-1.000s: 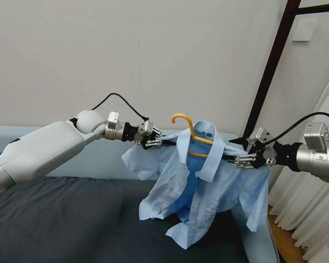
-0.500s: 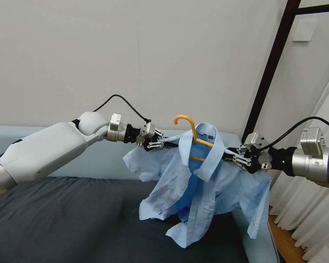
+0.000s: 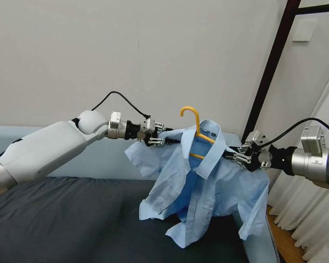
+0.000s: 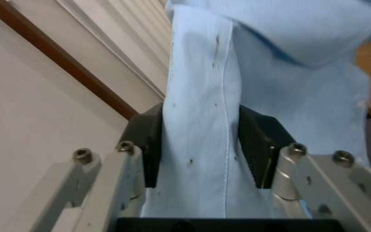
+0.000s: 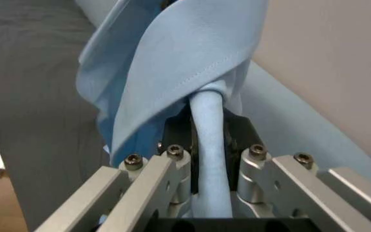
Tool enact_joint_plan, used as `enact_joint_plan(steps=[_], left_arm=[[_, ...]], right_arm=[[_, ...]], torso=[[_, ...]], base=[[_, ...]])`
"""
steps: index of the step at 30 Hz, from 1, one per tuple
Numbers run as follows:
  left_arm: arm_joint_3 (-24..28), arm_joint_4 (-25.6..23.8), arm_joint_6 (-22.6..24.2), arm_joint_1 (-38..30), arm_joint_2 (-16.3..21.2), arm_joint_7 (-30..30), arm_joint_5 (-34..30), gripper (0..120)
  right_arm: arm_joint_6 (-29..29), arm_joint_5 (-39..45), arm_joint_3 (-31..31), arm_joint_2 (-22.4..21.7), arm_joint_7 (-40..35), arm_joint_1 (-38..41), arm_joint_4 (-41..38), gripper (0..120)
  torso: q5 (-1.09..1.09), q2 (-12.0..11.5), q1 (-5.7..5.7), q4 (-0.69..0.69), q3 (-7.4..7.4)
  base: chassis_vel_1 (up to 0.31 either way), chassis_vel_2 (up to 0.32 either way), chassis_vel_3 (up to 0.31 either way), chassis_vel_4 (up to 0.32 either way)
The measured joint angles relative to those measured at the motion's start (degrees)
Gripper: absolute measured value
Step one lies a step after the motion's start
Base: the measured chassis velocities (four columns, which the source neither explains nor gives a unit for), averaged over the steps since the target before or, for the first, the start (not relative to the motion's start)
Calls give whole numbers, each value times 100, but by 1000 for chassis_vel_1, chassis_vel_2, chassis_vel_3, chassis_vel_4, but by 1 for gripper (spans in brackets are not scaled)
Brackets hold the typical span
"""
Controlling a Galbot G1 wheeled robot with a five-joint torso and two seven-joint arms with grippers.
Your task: Pick up the clothes from the sofa and hang them on the clothes hanger.
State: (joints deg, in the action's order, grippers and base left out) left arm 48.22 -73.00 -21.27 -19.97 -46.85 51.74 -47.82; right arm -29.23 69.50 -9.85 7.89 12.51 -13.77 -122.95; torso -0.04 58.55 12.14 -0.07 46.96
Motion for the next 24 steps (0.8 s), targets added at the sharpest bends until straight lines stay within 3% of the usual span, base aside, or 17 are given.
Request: enact_joint_plan(steps=[7,9,13,16,20,21,24], left_arm=[[-468,23,-168,341,86,-144,273,76],[-502,8,-176,372,99,-170,281,77],[-1257,-264,-246,978,257,-568,380,97],[-1726,-510,-251,1485,305,-940,291,100],[-2556,-1253,-84,2811,396,-1863,36,100],[-2556,-1253,-84,2811,396,-1863,36,100],[-3174,-1652,-10,3786,401,-2380,21,100]], right_arm=[[-560,873,69,201,-940,26,-33,8],[-579,955,75,222,-1010,30,-38,8],[-646,1546,154,473,-1764,77,-98,8],[-662,1663,200,558,-2040,98,-120,8],[-737,1535,277,638,-2156,60,-136,8],[-737,1535,277,638,-2156,60,-136,8],[-736,923,302,790,-2013,-113,-57,8]], torso=[[0,0,0,-1,0],[0,0,0,-1,0],[1,0,0,1,0],[0,0,0,0,0],[-2,0,0,1,0],[-2,0,0,1,0],[-2,0,0,-2,0]], base=[[0,0,0,0],[0,0,0,0],[0,0,0,0],[0,0,0,0],[0,0,0,0],[0,0,0,0],[0,0,0,0]])
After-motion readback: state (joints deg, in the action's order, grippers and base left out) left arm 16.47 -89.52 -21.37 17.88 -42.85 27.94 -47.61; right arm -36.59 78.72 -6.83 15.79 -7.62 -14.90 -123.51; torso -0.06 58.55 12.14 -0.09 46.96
